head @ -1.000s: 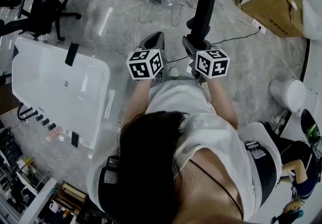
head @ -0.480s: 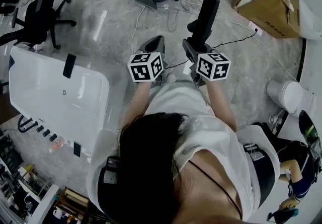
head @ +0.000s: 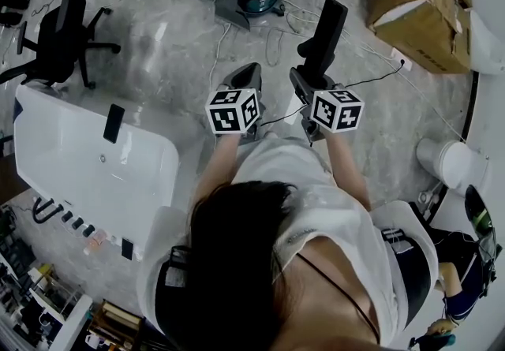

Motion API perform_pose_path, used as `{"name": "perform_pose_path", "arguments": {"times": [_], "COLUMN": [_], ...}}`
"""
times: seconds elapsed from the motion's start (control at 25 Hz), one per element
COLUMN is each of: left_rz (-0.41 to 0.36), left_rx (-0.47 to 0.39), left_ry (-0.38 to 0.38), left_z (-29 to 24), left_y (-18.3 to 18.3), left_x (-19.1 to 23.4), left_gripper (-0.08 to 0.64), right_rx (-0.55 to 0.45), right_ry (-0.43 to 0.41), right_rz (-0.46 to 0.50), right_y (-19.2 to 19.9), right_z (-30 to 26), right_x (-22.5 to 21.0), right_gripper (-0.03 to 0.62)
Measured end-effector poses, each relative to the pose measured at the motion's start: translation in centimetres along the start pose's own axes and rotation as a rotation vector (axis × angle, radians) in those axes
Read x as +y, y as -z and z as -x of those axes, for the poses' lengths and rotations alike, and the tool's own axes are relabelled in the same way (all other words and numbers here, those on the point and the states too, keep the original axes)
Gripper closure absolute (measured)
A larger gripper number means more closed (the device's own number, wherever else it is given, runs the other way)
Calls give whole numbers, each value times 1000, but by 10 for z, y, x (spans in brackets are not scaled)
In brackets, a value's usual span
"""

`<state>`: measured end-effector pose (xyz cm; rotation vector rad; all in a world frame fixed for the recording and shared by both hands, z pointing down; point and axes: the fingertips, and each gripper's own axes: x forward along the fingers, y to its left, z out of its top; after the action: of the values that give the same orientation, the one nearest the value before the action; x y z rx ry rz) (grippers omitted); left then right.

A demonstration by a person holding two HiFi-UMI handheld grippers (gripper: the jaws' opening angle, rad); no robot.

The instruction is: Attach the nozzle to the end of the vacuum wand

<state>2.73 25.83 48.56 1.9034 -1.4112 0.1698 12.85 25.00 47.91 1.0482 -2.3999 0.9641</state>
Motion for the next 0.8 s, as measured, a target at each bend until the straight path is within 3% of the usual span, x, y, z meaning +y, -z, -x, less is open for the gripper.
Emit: {"name": "perform_pose_path", "arguments": {"times": [0.52,0.8], "left_rz": [-51,-34], "left_rx": [-2,22], "left_ry": [-50,-76], "left_z": [-36,-55], "left_y": [-63,-80], "left_x": [35,46], "left_gripper": [557,557], "right_rx": [14,6], "right_ry": [31,45], "right_rz": [23,23], "right_y": [-50,-66], "right_z": [-59,-86], "right_x": [4,3], "right_gripper": [505,505]}}
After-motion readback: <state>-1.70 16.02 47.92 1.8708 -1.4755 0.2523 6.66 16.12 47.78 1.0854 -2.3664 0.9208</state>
